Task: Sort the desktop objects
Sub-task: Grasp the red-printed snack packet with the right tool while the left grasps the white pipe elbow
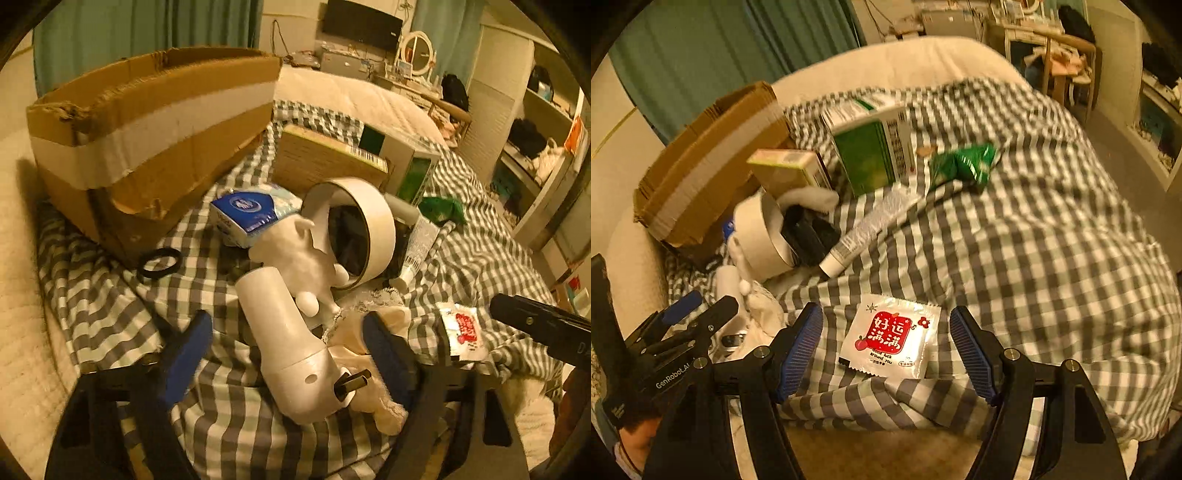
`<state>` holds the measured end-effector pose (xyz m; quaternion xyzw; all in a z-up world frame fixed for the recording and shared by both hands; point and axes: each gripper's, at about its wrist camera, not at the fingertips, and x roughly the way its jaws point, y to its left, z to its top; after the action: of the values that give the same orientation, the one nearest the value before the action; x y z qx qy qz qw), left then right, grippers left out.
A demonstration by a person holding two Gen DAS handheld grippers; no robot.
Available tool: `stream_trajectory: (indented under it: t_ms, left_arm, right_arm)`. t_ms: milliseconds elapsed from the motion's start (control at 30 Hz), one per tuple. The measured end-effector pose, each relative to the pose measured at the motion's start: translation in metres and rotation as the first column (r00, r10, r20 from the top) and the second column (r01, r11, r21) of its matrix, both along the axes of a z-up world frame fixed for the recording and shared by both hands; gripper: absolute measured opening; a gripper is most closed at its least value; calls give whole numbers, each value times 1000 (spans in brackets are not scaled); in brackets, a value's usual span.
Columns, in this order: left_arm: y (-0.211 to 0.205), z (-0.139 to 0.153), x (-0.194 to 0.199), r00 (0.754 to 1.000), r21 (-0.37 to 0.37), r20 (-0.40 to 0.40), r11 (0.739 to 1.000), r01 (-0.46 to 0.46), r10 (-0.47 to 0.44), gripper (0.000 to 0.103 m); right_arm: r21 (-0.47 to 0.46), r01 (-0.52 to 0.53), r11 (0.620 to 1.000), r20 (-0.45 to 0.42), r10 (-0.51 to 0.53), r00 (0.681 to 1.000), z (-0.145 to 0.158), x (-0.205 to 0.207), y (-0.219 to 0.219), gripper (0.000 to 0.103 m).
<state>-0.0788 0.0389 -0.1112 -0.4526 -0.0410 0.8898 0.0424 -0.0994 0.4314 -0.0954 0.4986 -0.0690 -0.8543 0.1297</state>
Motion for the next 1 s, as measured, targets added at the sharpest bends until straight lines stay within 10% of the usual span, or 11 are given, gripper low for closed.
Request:
stream_trajectory:
  t_ms: [233,333,467,600,667,700,900,1000]
  left_arm:
    - [-14,-18,-5,996,88,91,996,-21,13,52]
    - [-15,-13,0,997,80,81,997,-9,3,49]
    - [-16,-2,9,998,80,59,997,16,-20,43]
    - [-22,6,17,999,92,49,996,11,-16,43]
    - [-25,8,19,999,106,54,994,1,-6,43]
    - [-27,9,22,998,113,57,994,-5,-1,43]
    - [-39,12,25,997,160,65,986,-40,30,43]
    - [-37,15,23,998,150,46,988,-46,40,43]
  right_arm:
    - [54,-23,998,108,17,994,-36,-15,-12,69]
    - [87,-47,995,110,37,993,-37,-14,-16,24]
    - [97,-62,993,97,53,994,-32,-7,-15,8]
    - [78,-101,992,113,92,989,-29,2,-20,9]
    - [113,-108,988,113,95,989,-25,5,-27,66]
    - [119,-119,986,109,106,988,-24,7,-30,78]
    - [163,-180,970,92,166,982,-24,16,-47,77]
    - [215,-222,951,135,196,971,-37,16,-57,49]
